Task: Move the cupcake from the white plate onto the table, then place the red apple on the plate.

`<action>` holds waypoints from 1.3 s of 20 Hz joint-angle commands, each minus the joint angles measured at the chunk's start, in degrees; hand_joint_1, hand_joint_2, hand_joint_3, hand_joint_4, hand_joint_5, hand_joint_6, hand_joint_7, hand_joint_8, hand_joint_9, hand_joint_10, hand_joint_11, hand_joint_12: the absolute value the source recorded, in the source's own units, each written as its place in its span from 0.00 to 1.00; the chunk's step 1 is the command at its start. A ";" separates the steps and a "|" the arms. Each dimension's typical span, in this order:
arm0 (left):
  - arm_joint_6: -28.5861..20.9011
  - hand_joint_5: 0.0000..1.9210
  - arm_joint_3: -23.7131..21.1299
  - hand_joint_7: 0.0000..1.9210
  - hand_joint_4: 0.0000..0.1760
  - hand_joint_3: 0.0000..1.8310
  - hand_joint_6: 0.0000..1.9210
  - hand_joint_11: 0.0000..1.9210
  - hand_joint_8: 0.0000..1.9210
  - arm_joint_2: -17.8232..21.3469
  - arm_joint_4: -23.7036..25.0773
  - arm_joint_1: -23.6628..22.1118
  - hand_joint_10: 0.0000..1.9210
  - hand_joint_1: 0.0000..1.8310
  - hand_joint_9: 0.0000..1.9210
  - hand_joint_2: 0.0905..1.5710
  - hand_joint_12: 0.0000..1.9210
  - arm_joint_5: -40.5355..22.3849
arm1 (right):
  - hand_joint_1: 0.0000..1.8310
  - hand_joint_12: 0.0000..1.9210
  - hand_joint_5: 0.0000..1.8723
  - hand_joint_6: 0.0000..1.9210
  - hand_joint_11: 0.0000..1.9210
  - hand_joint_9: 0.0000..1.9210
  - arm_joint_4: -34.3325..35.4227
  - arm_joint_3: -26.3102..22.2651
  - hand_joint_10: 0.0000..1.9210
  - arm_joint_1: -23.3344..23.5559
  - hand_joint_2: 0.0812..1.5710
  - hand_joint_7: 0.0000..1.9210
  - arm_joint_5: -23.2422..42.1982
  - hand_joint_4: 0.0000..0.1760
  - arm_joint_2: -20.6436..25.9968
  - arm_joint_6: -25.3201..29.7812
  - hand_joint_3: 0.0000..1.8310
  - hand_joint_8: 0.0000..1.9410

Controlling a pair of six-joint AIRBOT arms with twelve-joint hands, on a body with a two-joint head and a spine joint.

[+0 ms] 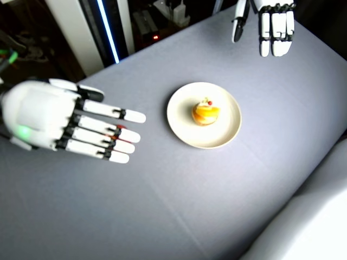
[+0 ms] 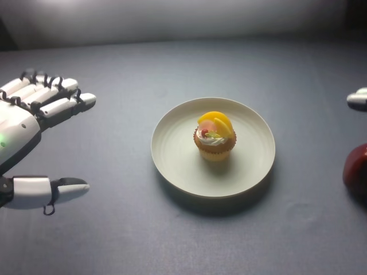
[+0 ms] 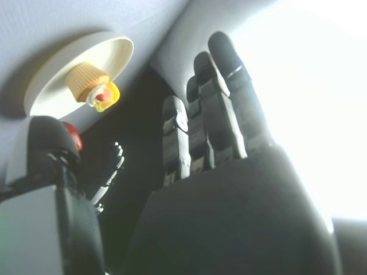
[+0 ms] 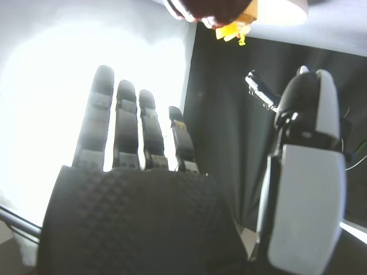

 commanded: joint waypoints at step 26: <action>-7.02 0.19 24.38 0.19 0.58 0.00 0.00 0.00 0.00 -31.45 15.80 -27.98 0.00 0.46 0.18 0.51 0.44 23.43 | 0.45 0.41 0.17 0.00 0.01 0.17 1.45 1.51 0.01 1.75 0.69 0.18 6.76 0.00 -1.55 1.67 0.00 0.00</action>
